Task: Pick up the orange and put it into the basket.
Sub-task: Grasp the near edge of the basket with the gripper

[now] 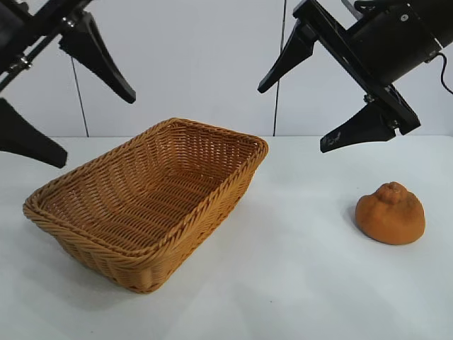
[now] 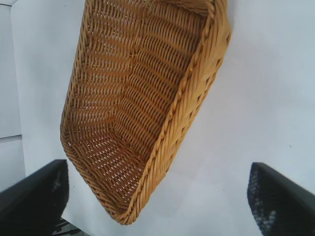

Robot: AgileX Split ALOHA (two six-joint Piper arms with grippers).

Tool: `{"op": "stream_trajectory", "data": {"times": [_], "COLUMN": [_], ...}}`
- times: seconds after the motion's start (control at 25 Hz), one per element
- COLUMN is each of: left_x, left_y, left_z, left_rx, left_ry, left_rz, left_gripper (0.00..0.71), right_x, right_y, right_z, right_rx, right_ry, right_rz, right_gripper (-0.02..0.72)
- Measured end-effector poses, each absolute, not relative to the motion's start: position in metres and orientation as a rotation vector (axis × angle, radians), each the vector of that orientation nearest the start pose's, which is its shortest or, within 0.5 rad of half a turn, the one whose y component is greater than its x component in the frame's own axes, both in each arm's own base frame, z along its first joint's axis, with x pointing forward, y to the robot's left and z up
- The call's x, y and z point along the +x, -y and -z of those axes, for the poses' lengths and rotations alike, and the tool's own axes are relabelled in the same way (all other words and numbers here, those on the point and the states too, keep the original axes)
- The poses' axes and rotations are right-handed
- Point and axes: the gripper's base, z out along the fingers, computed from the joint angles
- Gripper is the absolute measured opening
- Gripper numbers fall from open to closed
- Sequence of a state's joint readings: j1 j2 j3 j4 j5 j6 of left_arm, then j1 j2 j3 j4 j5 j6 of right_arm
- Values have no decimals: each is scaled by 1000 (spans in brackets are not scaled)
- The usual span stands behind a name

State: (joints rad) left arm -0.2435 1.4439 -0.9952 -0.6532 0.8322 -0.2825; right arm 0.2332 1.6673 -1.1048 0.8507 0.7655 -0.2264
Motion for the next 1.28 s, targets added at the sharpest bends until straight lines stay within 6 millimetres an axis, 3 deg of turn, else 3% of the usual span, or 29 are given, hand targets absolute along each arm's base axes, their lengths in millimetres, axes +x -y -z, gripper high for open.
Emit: {"op": "stream_trajectory", "data": {"times": [0.16,0.32,0.6,1.28], "left_x": [254,241,249,253], "left_y": [109,129,126,125], "left_z": [-269,-267,-267,-260], "left_rx": [-677,-671,-913,-1030], "left_ry": [-2785,-2815,-2612,-2583], "left_rz": [772,635,472,443], "left_gripper": [589,589,589,589], "right_x": [318,318,317,317], "right_y": [-124,-124,-124,-125], "right_z": [-238,-238,-238,-238], "right_rx": [102,102,98,95], "right_ry": [-2677,-2677,-2683,-2687], "right_rz": [-953,-953,-957,-961], "right_gripper": [675,675,675,675]}}
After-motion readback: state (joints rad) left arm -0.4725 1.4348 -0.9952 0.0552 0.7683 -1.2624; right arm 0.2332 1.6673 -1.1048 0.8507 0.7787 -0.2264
